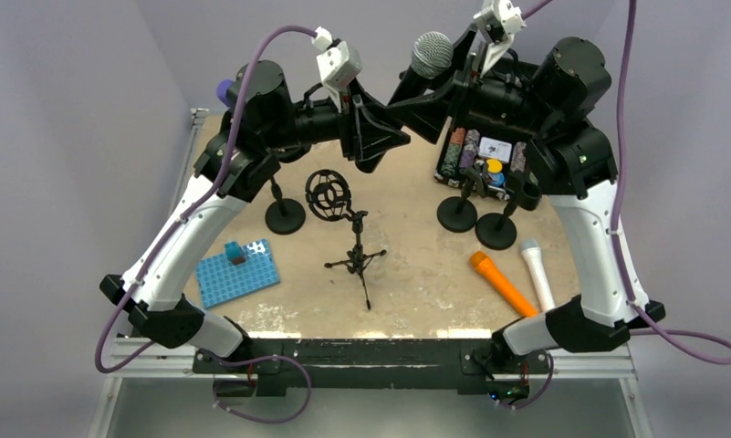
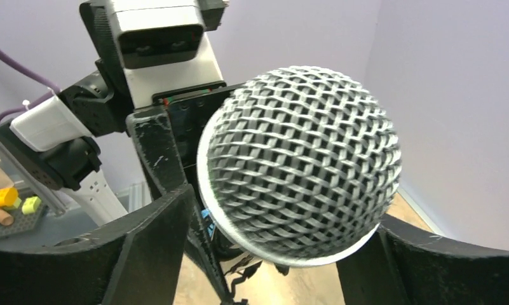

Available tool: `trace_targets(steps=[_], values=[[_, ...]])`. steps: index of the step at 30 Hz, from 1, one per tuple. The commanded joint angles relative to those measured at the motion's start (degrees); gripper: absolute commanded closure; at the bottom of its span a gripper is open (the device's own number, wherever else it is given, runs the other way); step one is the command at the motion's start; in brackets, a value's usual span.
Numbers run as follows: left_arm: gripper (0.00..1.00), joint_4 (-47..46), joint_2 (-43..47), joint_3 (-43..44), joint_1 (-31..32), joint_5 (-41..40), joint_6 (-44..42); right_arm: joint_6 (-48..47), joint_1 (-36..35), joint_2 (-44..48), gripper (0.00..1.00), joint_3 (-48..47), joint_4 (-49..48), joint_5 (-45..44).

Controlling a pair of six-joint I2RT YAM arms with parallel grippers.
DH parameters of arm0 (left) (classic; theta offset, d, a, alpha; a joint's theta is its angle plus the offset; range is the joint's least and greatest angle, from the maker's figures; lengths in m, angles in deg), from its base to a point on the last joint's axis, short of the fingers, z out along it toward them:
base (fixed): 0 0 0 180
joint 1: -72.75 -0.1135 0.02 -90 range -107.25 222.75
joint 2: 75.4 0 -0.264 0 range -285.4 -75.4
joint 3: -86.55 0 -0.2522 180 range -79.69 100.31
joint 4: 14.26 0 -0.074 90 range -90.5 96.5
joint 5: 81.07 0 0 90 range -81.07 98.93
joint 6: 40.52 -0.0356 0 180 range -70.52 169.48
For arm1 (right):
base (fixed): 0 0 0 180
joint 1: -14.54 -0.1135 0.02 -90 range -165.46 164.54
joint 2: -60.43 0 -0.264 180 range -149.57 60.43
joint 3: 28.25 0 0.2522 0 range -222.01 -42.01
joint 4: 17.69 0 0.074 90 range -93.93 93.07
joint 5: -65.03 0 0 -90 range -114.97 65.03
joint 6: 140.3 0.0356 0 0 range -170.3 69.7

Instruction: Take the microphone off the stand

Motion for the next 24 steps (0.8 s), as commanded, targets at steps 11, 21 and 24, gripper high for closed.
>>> trace_targets(steps=[11,21,24], values=[[0.44,-1.77,2.24,-0.48,0.06,-3.16,0.25,3.96,0.07,-1.97,1.0,-2.09,-7.11,3.73],[0.24,4.32,3.45,3.24,-0.02,-11.91,-8.36,-2.16,9.04,0.66,1.0,-4.12,-1.64,0.12],[0.2,5.67,4.45,3.71,-0.02,-13.62,-10.33,-12.29,10.33,3.44,1.0,-1.93,6.26,-3.26]])
